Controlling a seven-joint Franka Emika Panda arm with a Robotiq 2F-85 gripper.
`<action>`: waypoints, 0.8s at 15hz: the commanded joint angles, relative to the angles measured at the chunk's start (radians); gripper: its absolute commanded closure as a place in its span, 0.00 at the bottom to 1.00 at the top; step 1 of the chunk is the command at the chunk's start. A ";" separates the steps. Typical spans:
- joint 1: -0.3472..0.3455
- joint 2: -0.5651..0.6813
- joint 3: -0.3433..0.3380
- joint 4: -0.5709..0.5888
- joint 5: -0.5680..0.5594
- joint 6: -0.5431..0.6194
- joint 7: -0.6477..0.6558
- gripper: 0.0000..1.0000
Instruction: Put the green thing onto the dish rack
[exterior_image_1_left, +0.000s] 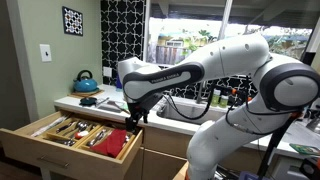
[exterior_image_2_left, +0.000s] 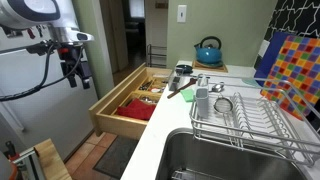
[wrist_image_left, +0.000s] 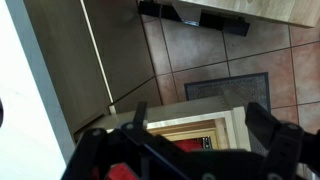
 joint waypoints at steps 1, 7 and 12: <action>0.021 0.004 -0.018 0.002 -0.011 -0.002 0.011 0.00; -0.140 0.116 -0.078 0.076 -0.110 0.152 0.149 0.00; -0.295 0.291 -0.167 0.228 -0.195 0.326 0.256 0.00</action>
